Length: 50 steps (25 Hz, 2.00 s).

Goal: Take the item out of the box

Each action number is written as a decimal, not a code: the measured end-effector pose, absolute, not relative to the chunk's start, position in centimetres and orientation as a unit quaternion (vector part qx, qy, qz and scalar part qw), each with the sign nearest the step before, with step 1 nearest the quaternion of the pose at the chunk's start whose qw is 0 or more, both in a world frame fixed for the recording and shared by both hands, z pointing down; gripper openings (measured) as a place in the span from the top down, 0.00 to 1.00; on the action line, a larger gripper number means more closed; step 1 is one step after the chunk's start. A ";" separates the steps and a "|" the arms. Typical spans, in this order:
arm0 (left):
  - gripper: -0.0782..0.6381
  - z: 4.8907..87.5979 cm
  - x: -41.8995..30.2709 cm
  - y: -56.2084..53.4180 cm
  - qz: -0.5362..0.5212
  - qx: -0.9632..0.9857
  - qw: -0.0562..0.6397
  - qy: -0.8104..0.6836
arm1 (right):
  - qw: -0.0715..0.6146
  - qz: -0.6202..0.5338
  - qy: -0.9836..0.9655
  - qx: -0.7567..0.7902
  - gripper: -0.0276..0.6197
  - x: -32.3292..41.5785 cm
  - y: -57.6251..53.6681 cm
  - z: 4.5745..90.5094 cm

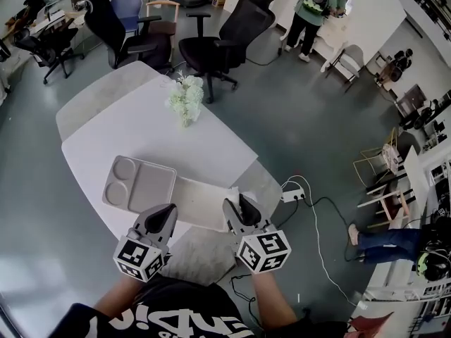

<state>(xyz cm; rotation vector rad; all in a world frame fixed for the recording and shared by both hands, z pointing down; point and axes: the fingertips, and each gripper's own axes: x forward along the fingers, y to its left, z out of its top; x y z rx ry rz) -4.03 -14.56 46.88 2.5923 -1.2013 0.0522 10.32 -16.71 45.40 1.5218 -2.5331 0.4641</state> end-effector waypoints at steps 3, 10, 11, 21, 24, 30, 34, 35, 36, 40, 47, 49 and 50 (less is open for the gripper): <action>0.88 46.5 -3.9 -14.1 0.017 0.899 0.137 -0.415 | 0.046 0.142 -0.838 0.525 0.72 11.6 -14.6 44.8; 0.88 46.0 -3.2 -13.2 0.016 0.902 0.127 -0.412 | 0.000 0.114 -0.820 0.560 0.72 13.6 -9.9 45.2; 0.88 46.0 -3.1 -13.1 0.016 0.902 0.126 -0.412 | 0.001 0.106 -0.817 0.566 0.72 13.8 -9.4 45.4; 0.88 46.9 -2.5 -12.2 0.018 0.902 0.123 -0.413 | -0.001 0.085 -0.792 0.604 0.72 14.6 -7.1 48.5; 0.88 47.2 -2.4 -11.9 0.020 0.901 0.127 -0.413 | -0.003 0.082 -0.789 0.608 0.72 14.8 -7.0 48.5; 0.88 47.6 -2.2 -11.2 0.021 0.903 0.128 -0.411 | -0.010 0.087 -0.783 0.616 0.73 15.2 -6.8 48.6; 0.88 47.4 -2.2 -10.9 0.022 0.902 0.128 -0.412 | -0.010 0.089 -0.783 0.615 0.73 15.3 -6.5 48.4; 0.88 47.4 -2.3 -10.9 0.022 0.902 0.128 -0.412 | -0.011 0.089 -0.783 0.615 0.73 15.3 -6.5 48.4; 0.88 47.3 -2.3 -10.9 0.022 0.902 0.129 -0.412 | -0.011 0.089 -0.784 0.615 0.73 15.2 -6.5 48.3; 0.88 47.4 -2.4 -10.9 0.021 0.902 0.130 -0.411 | -0.010 0.089 -0.786 0.612 0.73 14.9 -6.5 48.4; 0.88 47.7 -2.4 -10.6 0.021 0.902 0.133 -0.411 | -0.008 0.094 -0.788 0.609 0.73 14.8 -6.3 48.8; 0.88 47.8 -2.4 -10.7 0.021 0.902 0.133 -0.411 | -0.006 0.095 -0.788 0.608 0.73 14.7 -6.4 48.9; 0.88 47.8 -2.4 -10.8 0.021 0.902 0.134 -0.411 | -0.005 0.095 -0.789 0.607 0.73 14.6 -6.5 48.9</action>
